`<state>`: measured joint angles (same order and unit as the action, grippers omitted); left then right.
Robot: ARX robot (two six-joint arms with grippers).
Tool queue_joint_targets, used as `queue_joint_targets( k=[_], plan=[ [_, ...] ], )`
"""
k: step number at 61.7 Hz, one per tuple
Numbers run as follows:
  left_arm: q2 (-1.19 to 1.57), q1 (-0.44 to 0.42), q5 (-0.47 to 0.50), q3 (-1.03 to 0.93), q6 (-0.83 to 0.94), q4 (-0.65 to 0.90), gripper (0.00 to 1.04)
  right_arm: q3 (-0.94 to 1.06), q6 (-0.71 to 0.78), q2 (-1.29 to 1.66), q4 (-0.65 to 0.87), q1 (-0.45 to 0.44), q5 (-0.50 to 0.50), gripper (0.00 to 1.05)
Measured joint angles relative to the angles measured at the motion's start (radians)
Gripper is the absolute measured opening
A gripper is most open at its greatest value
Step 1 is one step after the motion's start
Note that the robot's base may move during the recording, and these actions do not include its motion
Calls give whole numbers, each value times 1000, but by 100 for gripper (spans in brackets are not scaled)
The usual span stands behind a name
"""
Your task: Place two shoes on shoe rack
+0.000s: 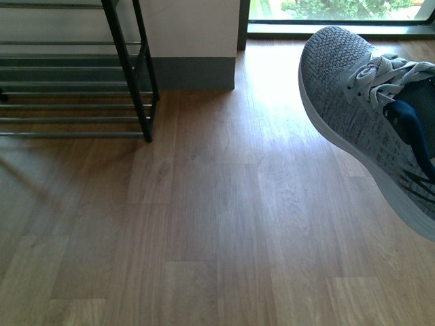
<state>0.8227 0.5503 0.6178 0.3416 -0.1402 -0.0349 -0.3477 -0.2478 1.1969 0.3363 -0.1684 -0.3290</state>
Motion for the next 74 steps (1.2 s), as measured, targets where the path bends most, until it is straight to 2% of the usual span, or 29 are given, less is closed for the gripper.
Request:
queue_joint_targets(
  k=[60, 74],
  plan=[
    [0, -9, 32, 0, 0, 0, 2, 0, 0, -1, 0, 14, -31, 1],
    [0, -1, 1, 0, 2, 0, 2, 0, 0, -2, -1, 3, 4, 1]
  ],
)
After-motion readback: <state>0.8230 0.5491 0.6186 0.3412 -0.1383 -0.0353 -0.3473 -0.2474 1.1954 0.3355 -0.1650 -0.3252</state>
